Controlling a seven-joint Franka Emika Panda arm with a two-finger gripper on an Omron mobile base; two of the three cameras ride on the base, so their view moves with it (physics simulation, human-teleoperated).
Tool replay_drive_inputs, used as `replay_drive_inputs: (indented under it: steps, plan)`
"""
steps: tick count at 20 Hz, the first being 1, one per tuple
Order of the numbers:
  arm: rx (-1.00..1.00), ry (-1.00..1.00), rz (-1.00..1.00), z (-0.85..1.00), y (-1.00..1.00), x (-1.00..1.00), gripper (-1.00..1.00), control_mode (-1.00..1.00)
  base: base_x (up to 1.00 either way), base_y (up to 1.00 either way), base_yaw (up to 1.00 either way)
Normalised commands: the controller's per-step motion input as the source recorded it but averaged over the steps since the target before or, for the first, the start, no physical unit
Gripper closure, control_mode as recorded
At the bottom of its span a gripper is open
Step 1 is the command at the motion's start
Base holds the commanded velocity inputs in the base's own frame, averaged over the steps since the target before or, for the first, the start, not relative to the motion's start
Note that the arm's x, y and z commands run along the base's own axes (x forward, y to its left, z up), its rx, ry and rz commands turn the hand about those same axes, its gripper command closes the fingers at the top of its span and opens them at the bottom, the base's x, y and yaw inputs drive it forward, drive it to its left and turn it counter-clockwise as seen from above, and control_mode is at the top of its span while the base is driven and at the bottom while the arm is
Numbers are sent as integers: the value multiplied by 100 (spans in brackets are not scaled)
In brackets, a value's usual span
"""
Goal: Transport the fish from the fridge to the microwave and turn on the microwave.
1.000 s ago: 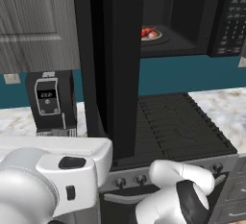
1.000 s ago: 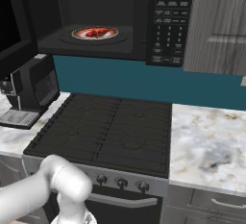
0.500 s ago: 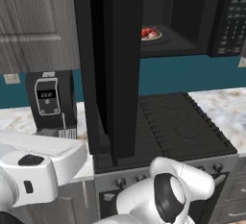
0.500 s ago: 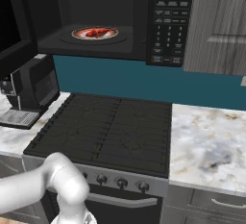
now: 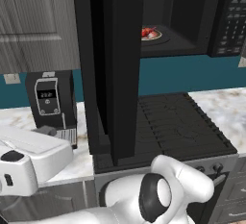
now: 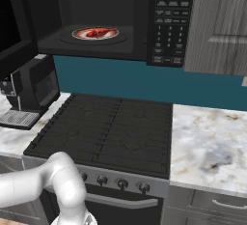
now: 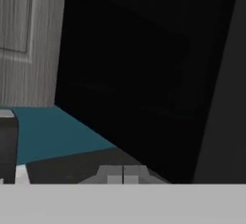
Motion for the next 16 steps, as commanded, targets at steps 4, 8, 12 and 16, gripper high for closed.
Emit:
replay_drive_inputs:
  steps: [4, 8, 12, 16]
  plan:
    - [0, -8, -8, -2, -2, 5, 100, -100, 0, 0, 0]
    - [0, -5, -4, 0, -9, 4, 100, -100, 0, 0, 0]
    - [0, -6, -5, -1, -9, 19, 100, -100, 0, 0, 0]
    - [0, -8, -9, -1, -6, 15, 100, -100, 0, 0, 0]
